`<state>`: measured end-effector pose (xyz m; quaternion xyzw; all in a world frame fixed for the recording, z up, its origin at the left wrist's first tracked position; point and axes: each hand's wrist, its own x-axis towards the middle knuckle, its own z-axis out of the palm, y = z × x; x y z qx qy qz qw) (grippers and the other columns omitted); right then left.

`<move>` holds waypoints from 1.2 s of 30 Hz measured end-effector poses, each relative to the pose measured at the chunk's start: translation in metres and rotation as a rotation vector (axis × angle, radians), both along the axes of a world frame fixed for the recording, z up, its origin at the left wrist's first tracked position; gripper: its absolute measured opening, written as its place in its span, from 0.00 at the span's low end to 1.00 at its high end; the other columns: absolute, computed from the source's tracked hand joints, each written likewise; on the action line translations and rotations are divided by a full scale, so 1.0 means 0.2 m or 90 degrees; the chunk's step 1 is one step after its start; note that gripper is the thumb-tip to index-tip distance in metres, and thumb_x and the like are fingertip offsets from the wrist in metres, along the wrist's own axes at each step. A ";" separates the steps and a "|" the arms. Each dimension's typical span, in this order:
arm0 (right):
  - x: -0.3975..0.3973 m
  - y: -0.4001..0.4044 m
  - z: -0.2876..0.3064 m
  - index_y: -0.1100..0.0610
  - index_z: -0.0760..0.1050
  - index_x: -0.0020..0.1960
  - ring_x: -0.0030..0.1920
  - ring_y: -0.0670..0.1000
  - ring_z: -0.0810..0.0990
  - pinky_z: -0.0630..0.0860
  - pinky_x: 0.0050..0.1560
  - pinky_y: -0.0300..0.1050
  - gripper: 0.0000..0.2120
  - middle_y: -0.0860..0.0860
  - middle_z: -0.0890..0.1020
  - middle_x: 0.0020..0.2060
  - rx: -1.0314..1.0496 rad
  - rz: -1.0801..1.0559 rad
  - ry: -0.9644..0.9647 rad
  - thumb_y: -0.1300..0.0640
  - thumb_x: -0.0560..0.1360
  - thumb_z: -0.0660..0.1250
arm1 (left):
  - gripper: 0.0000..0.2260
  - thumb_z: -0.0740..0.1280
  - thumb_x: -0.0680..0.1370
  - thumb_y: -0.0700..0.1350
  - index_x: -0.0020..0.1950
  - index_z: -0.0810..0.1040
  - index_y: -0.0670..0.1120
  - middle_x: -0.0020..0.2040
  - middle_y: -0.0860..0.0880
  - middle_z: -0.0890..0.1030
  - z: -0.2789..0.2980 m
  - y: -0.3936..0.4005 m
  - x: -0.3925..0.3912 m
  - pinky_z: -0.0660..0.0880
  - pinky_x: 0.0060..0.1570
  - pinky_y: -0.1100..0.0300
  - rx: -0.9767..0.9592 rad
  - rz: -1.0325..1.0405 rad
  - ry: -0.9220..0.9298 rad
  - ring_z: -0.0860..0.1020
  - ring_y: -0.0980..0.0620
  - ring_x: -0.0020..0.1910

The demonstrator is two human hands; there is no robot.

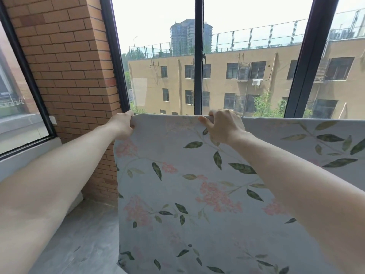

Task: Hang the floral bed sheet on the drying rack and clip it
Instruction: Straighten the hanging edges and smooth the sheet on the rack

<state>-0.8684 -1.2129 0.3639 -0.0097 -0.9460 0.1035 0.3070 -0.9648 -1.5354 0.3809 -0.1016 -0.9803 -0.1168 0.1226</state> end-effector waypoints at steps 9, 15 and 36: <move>0.24 0.23 -0.11 0.49 0.70 0.73 0.70 0.58 0.69 0.58 0.75 0.57 0.25 0.51 0.76 0.68 0.020 -0.094 0.022 0.37 0.82 0.58 | 0.28 0.66 0.76 0.41 0.76 0.65 0.50 0.69 0.46 0.72 0.05 0.39 0.23 0.68 0.69 0.47 -0.085 -0.210 0.063 0.69 0.43 0.70; 0.44 0.47 -0.13 0.48 0.64 0.78 0.77 0.54 0.62 0.48 0.81 0.57 0.27 0.48 0.69 0.75 0.002 -0.172 0.012 0.41 0.82 0.61 | 0.31 0.67 0.74 0.46 0.77 0.62 0.49 0.70 0.47 0.71 0.00 0.76 0.31 0.64 0.73 0.47 -0.127 -0.310 0.090 0.69 0.44 0.70; 0.68 0.93 0.00 0.51 0.51 0.84 0.83 0.52 0.46 0.41 0.82 0.60 0.34 0.48 0.52 0.84 -0.038 -0.257 -0.136 0.39 0.83 0.57 | 0.33 0.70 0.68 0.47 0.68 0.58 0.53 0.62 0.47 0.66 -0.10 1.16 0.37 0.62 0.68 0.46 -0.162 -0.304 0.122 0.66 0.43 0.64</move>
